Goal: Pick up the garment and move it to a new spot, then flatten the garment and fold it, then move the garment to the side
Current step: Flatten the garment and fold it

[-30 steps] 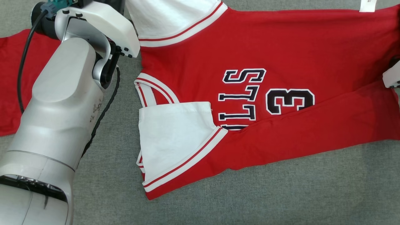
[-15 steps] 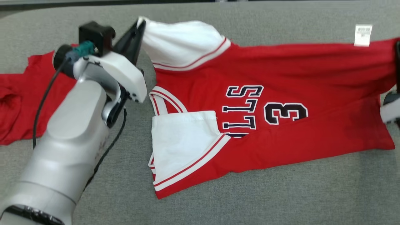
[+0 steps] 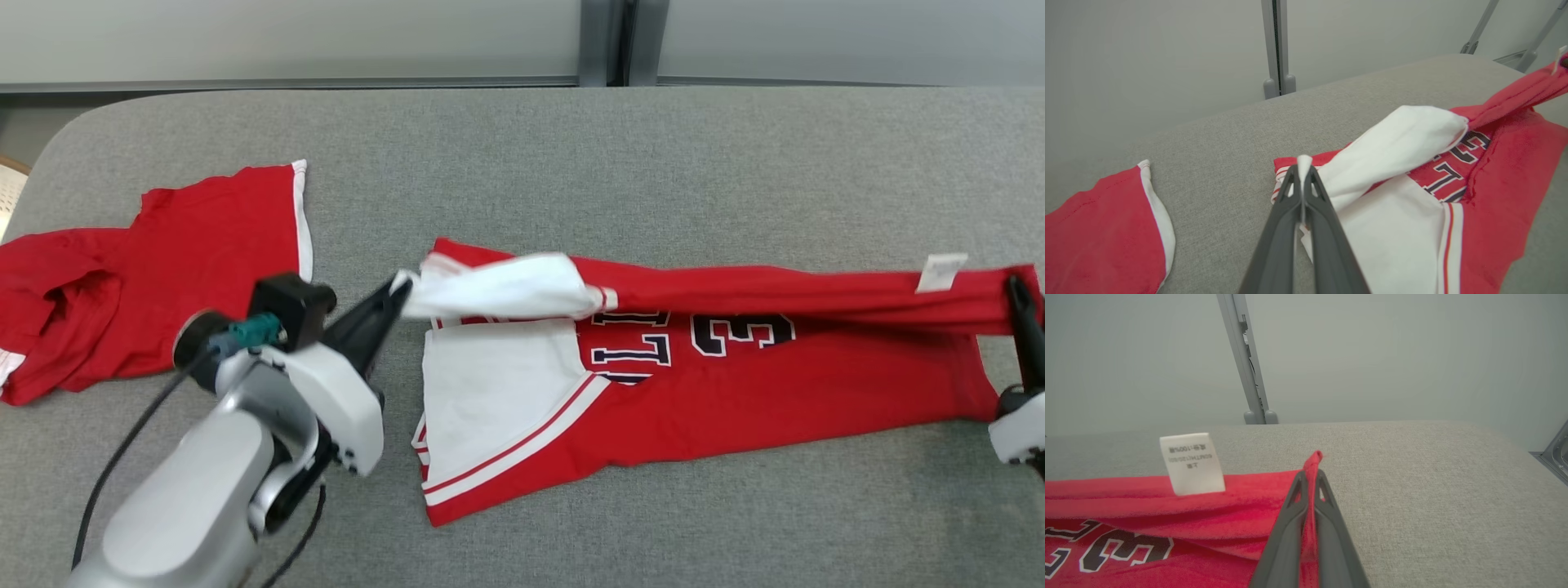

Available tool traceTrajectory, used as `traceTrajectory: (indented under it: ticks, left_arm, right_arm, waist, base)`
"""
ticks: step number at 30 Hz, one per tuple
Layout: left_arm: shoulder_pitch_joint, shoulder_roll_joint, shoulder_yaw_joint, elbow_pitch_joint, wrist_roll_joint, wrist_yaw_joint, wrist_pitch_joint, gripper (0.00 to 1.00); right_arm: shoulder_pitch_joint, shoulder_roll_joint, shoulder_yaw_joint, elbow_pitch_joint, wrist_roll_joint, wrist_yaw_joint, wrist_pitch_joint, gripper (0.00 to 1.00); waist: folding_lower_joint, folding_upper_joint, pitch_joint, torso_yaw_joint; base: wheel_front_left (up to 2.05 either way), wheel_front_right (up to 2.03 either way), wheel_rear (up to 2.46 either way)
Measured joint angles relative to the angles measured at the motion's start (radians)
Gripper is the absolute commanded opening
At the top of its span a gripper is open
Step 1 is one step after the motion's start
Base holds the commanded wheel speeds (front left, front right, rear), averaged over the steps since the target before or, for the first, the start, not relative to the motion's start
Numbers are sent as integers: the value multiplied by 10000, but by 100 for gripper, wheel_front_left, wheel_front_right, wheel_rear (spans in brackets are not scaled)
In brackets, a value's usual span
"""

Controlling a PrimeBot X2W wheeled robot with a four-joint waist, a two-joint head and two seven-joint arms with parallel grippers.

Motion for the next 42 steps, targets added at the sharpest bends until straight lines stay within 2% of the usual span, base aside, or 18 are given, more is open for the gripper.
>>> traceTrajectory:
  ticks: [6,10,18,19,20,21,23,24,25,32,35,39,42]
  left_arm:
    - [1348,861,-372,-2069,-282,253,1103,0]
    - [1871,1323,-581,-2953,-422,383,1808,0]
    - [2305,1647,-961,-3559,-506,537,2545,0]
    - [2301,1662,-1018,-3534,-424,575,2558,0]
    - [2296,1682,-1078,-3480,-299,575,2594,0]
    - [2295,1678,-1116,-3411,-265,598,2600,11]
    - [2294,1674,-1187,-3250,-265,600,2656,42]
    - [2295,1666,-1212,-3200,-268,600,2729,64]
    - [2295,1662,-1237,-3135,-284,602,2771,99]
    - [2302,1714,-1237,-2909,-426,621,2949,100]
    - [2231,1672,-963,-2945,-499,752,2694,100]
    - [1891,1308,-119,-2955,-617,1220,1643,100]
    - [1736,842,669,-2853,-897,1580,491,100]
  right_arm:
    - [370,-253,564,403,535,0,0,0]
    - [454,-372,947,564,959,0,36,0]
    - [500,-591,1720,700,1592,0,378,0]
    - [499,-598,1804,748,1697,0,483,26]
    - [498,-616,1893,780,1720,0,510,76]
    - [491,-642,1958,821,1751,0,546,100]
    - [453,-692,2082,897,1904,0,681,100]
    - [435,-721,2136,941,1954,0,696,100]
    - [412,-761,2165,1001,1969,0,763,100]
    - [174,-982,2111,1505,2161,0,575,100]
    - [-38,-970,1912,1726,2042,0,311,100]
    - [-429,-773,1363,1542,1732,-2,44,100]
    - [-562,-489,504,807,1243,-2,4,100]
  waist:
    - [-1,0,-172,53]
    - [0,0,-250,40]
    - [0,0,-265,-107]
    - [-1,0,-257,-128]
    - [0,0,-246,-149]
    - [-1,0,-236,-169]
    - [0,1,-223,-211]
    - [0,0,-217,-231]
    - [-1,0,-213,-250]
    - [0,0,-222,-306]
    - [0,0,-260,-286]
    - [0,0,-326,-250]
    - [0,0,-395,-258]
  base:
    - [0,0,0]
    - [0,0,0]
    - [0,0,0]
    - [0,0,0]
    - [0,0,0]
    - [0,0,0]
    - [0,0,0]
    - [0,0,0]
    - [0,0,0]
    - [0,0,0]
    - [0,0,0]
    - [0,0,0]
    - [0,0,0]
